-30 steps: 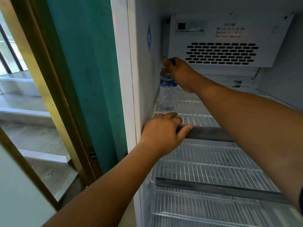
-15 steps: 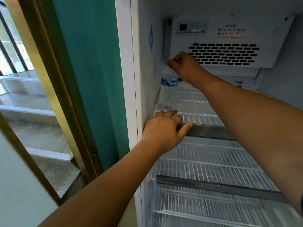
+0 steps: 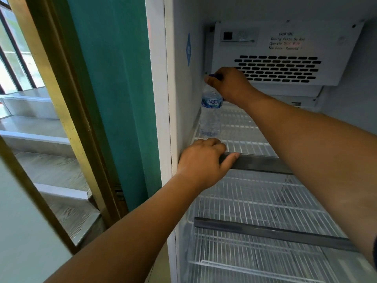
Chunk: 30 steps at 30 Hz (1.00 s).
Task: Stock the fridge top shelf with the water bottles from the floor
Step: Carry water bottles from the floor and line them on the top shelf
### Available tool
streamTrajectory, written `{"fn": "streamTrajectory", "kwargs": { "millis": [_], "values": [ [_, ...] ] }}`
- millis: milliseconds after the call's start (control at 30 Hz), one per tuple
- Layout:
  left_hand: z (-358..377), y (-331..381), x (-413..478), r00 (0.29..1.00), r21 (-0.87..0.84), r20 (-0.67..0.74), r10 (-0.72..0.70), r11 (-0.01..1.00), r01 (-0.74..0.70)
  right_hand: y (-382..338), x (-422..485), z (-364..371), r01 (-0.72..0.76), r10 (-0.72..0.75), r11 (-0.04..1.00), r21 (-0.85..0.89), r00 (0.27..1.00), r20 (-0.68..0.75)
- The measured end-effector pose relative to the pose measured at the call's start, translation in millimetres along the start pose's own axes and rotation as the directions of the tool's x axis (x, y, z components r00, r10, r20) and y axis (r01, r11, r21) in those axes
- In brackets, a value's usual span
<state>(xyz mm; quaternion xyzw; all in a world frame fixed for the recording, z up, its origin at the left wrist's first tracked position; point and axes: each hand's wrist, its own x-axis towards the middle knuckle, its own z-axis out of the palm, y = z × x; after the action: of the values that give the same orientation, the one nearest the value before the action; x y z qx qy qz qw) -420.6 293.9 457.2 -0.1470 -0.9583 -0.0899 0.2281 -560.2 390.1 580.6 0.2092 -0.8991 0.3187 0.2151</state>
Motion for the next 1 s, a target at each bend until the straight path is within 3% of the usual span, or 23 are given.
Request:
{"fn": "streamTrajectory", "kwargs": {
  "millis": [100,267,433,600,733,833,1000],
  "values": [
    [1,0,-1,1.000,-0.005,0.014,-0.005,1.000,0.005,1,-1,2,-0.027,0.025,0.998,0.059,0.999,0.023],
    [0,0,-1,1.000,0.011,0.003,-0.003,1.000,0.003,2,-28,-4,-0.119,0.121,0.931,0.344,0.993,0.014],
    [-3,0,-2,1.000,0.000,0.015,0.023,1.000,-0.023,12,-89,-25,-0.122,0.109,0.983,0.140,0.989,0.098],
    [-13,2,-7,0.988,0.002,0.157,0.005,1.000,-0.005,18,-168,-49,-0.086,0.089,0.994,-0.067,0.995,0.036],
    [-21,13,-43,0.999,-0.039,0.026,-0.018,0.999,0.019,13,-224,-50,-0.050,0.060,0.972,-0.229,0.998,0.037],
    [-29,28,-88,1.000,-0.091,0.010,-0.008,0.996,0.009,3,-271,-41,-0.034,0.049,0.972,-0.232,0.997,0.060],
    [-23,43,-191,0.979,-0.190,0.123,-0.165,0.964,0.186,-5,-361,3,-0.045,0.069,0.993,-0.110,0.970,0.233]
  ]
}}
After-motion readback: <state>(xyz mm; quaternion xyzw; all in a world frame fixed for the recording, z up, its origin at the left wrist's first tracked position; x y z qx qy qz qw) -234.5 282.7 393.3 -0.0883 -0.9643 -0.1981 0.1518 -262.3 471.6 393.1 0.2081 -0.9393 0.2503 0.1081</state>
